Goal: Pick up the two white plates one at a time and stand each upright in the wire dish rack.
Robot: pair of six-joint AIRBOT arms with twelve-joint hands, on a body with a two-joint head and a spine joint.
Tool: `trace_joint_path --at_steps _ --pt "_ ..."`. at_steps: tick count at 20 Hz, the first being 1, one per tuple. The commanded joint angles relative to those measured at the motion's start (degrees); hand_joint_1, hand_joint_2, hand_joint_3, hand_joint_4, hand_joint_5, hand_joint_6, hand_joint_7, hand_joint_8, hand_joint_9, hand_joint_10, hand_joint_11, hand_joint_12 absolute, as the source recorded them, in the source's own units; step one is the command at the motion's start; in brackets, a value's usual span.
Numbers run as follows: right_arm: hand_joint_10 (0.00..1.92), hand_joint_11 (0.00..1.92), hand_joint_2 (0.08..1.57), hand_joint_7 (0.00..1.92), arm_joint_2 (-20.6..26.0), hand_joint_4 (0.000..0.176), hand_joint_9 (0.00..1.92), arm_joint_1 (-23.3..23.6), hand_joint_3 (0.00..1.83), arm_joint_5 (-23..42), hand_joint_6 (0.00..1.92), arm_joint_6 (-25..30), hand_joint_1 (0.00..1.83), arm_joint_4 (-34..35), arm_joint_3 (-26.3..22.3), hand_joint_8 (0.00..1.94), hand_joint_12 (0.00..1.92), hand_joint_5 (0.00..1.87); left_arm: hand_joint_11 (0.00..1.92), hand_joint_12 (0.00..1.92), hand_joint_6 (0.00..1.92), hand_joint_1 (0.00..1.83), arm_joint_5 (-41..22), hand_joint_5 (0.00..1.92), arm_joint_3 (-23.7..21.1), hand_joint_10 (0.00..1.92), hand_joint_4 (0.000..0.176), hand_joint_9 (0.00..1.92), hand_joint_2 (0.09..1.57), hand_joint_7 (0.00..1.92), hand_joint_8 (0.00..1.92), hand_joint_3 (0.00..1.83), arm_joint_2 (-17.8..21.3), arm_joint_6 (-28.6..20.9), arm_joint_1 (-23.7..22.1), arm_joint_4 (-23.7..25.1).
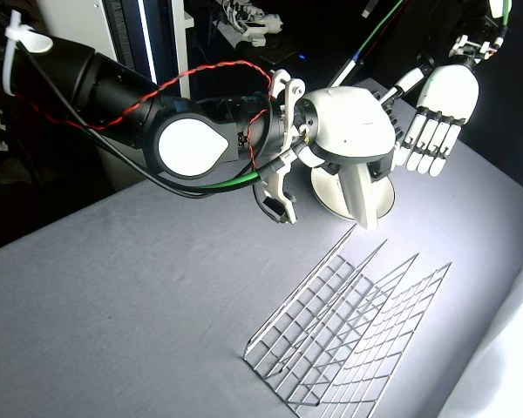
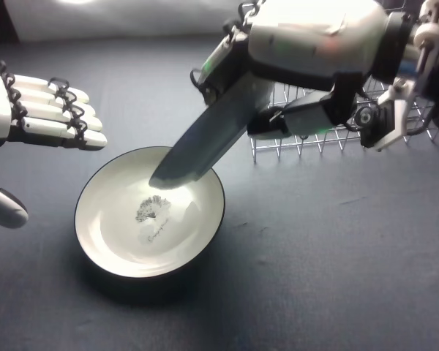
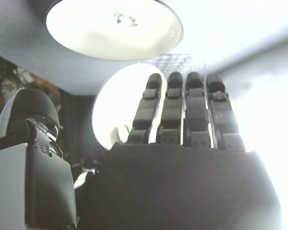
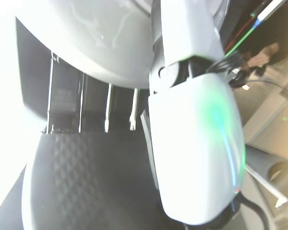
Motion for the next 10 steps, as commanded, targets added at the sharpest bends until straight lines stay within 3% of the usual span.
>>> trace_joint_path --at_steps 1,5,10 --pt "1.0 1.06 1.07 1.06 0.56 0.0 1.08 1.67 0.0 7.43 0.94 0.49 1.39 3.72 -0.41 0.75 1.15 0.99 0.01 0.01 0.0 0.0 -1.85 0.07 0.36 0.0 0.0 0.03 1.12 0.04 0.0 0.01 0.21 -0.06 -0.92 -3.96" --pt "1.04 1.02 1.08 1.02 1.24 0.0 1.06 4.72 0.0 4.76 0.94 0.52 1.39 10.71 -0.72 0.81 1.17 0.99 0.02 0.01 0.01 0.0 -2.26 0.07 -0.68 0.01 0.0 0.03 1.11 0.04 0.01 0.0 0.14 0.89 -1.31 -3.41" --pt "1.08 0.98 1.08 1.02 1.71 0.0 1.04 8.65 0.0 1.04 0.94 0.71 1.39 18.55 -0.95 0.84 1.27 0.98 0.01 0.01 0.0 0.0 -2.49 0.05 1.98 0.0 0.0 0.02 1.11 0.03 0.0 0.0 -2.08 1.17 -1.72 -1.67"
